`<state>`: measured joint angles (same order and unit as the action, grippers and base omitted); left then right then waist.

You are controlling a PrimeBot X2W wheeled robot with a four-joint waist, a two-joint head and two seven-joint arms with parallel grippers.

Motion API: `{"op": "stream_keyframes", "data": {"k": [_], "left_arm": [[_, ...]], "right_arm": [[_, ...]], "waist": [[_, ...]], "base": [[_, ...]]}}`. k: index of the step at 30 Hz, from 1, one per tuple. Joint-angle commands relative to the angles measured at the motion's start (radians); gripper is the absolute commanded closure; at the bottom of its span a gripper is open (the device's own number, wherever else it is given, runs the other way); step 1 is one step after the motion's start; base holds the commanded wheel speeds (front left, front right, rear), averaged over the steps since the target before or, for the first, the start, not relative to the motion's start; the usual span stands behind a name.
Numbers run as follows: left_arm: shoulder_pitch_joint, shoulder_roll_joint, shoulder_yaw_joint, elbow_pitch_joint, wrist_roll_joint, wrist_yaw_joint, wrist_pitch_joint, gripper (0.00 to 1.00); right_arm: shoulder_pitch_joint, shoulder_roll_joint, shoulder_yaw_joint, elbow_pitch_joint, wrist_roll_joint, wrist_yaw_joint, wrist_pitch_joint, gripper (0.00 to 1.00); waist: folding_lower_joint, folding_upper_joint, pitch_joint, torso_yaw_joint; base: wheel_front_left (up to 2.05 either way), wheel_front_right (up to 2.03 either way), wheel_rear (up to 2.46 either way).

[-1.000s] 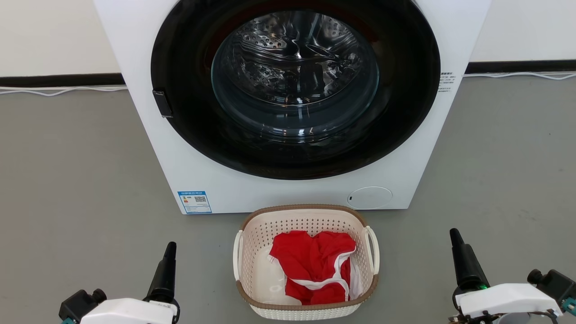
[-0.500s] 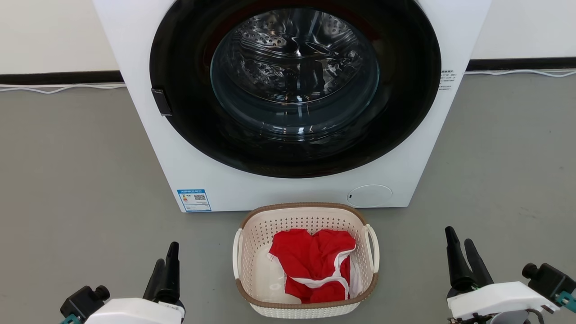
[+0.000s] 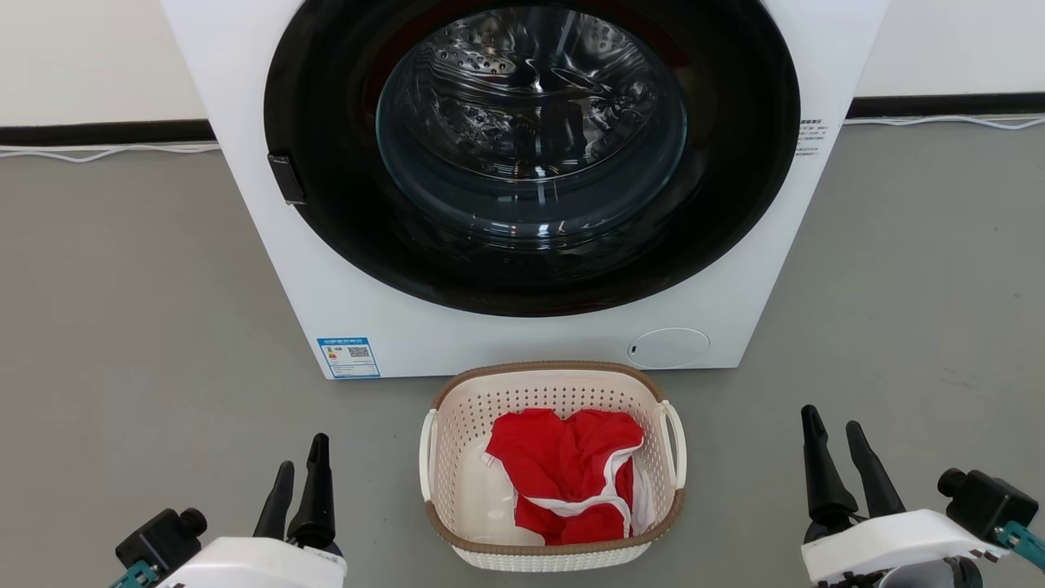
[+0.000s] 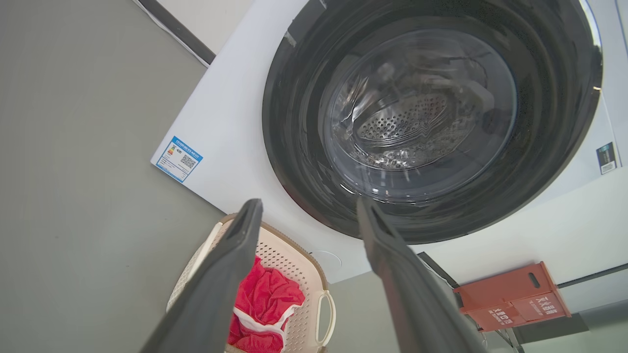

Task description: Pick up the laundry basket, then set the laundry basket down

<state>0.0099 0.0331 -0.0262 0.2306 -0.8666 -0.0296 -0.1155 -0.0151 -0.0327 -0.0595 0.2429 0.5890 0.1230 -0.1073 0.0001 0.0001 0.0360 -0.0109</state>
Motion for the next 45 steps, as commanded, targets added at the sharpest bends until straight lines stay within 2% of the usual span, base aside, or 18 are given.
{"op": "stream_keyframes", "data": {"k": [1, 45], "left_arm": [[-0.020, 0.010, 0.012, -0.033, 0.034, 0.006, -0.013, 0.00], [-0.006, 0.017, -0.046, -0.070, 0.449, 0.064, -0.139, 0.00]], "right_arm": [[-0.020, -0.012, 0.021, -0.032, -0.044, 0.005, -0.021, 0.00], [-0.026, -0.017, 0.047, -0.037, -0.581, 0.008, -0.147, 0.00]], "waist": [[-0.0001, -0.0001, 0.001, 0.000], [-0.0001, -0.0001, 0.017, 0.015]], "base": [[0.00, 0.00, 0.00], [0.00, 0.00, 0.00]]}}
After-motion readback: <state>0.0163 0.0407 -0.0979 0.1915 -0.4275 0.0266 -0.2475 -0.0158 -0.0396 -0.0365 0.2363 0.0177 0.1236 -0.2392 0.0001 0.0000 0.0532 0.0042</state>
